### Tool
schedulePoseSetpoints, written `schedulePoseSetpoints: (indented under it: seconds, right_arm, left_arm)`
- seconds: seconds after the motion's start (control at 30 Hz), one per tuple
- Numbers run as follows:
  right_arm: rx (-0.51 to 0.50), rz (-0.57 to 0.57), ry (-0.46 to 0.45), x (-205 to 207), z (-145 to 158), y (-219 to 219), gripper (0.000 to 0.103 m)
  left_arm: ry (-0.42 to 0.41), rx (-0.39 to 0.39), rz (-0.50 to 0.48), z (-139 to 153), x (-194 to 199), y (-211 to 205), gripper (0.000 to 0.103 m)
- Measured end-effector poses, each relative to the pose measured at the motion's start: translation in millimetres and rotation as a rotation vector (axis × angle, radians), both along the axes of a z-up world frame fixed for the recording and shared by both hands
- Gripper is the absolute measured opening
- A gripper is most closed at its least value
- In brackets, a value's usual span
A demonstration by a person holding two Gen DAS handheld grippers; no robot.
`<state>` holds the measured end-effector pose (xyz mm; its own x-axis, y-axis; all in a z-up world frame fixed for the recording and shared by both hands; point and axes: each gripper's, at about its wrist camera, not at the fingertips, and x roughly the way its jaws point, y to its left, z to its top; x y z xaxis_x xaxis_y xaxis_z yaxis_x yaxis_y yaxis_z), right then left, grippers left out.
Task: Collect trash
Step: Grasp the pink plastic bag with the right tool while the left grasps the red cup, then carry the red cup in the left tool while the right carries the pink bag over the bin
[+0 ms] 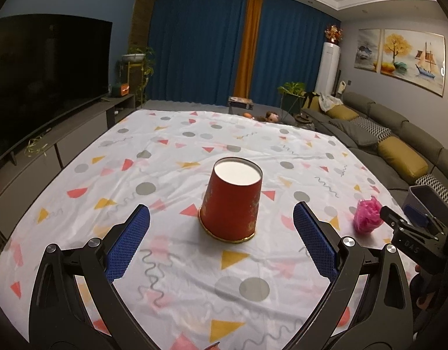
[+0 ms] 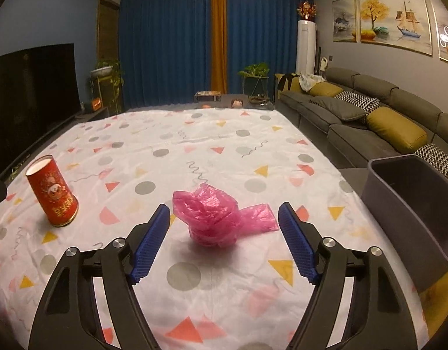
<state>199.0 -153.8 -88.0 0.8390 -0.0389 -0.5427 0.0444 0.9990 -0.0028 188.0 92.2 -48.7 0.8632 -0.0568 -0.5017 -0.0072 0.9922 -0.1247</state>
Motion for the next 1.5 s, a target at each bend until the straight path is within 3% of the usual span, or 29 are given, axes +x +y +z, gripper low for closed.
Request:
schedulePoseSetpoints:
  seconds: [0.17,0.33,0.7,0.87,1.0,1.07,1.13,1.3,1.5]
  right_arm:
    - [-0.006,0.012,0.021,11,-2,3,0.071]
    - [-0.001,0.015,0.057,19,-6,2,0.061]
    - [0.003,0.027,0.085,23,-10,3,0.027]
    - [0.024,0.028,0.062,17,-8,0,0.023]
    - [0.034,0.018,0.053,10,-6,-5,0.019]
    - [0.038,0.015,0.043,4,-4,-7,0.018]
    - [0.037,0.019,0.023,-5,1,-8,0.018]
    - [0.048,0.021,-0.023,-26,13,-12,0.015]
    - [0.088,0.015,-0.06,-47,24,-24,0.01]
  left_arm:
    - [0.027,-0.006,-0.005,-9,15,2,0.097]
    - [0.032,-0.016,-0.006,-13,23,4,0.097]
    - [0.066,0.005,-0.019,-21,54,-1,0.097]
    - [0.108,-0.033,-0.028,-29,70,2,0.097]
    - [0.125,-0.037,-0.045,-31,76,1,0.082]
    - [0.132,-0.037,-0.066,-33,77,-1,0.068]
    - [0.145,-0.044,-0.079,-35,79,-2,0.059]
    - [0.14,-0.052,-0.087,-31,71,-4,0.057]
    - [0.077,-0.057,-0.117,-9,40,-16,0.057]
